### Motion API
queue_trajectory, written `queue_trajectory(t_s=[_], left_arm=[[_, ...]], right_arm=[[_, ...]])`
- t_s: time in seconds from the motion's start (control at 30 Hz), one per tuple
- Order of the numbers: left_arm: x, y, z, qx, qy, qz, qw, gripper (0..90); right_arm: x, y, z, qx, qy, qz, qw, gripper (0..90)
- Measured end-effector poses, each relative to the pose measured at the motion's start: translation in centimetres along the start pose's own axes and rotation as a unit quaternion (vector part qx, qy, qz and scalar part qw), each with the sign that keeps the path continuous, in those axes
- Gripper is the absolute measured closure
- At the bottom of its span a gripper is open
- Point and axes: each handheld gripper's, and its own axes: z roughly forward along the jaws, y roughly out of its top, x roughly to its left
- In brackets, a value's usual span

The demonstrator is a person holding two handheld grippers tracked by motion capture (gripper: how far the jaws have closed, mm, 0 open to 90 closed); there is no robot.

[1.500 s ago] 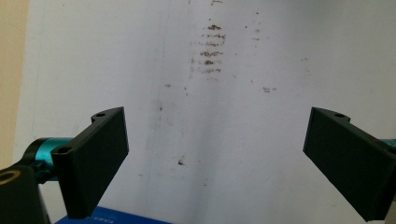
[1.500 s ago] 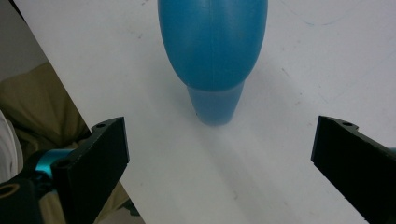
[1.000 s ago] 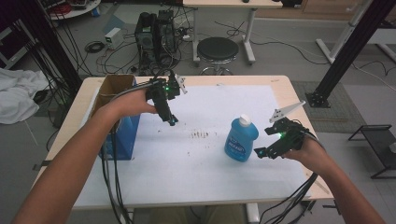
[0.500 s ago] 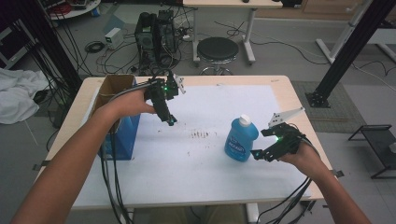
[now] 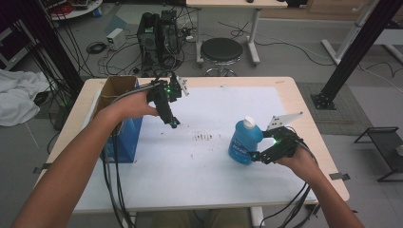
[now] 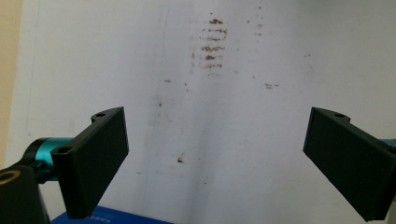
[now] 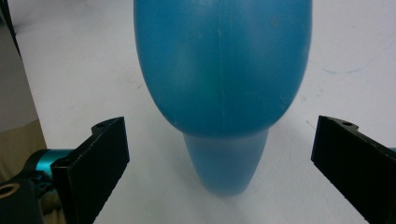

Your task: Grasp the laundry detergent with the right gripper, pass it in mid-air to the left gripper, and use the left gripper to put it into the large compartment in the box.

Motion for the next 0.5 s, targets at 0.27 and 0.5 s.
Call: queue_trajectory(t_s=[0.27,0.5], left_arm=[[0.0,-0.1,0.1,0.000,-0.001,-0.001,1.0000,6.7],[0.1,-0.1,0.2,0.000,0.000,0.000,1.0000,6.7]], right_arm=[[0.0,-0.2,1.0,-0.020,-0.002,-0.003,0.9998,3.1],[0.1,-0.4,1.6,-0.040,-0.003,-0.003,0.9992,3.2]])
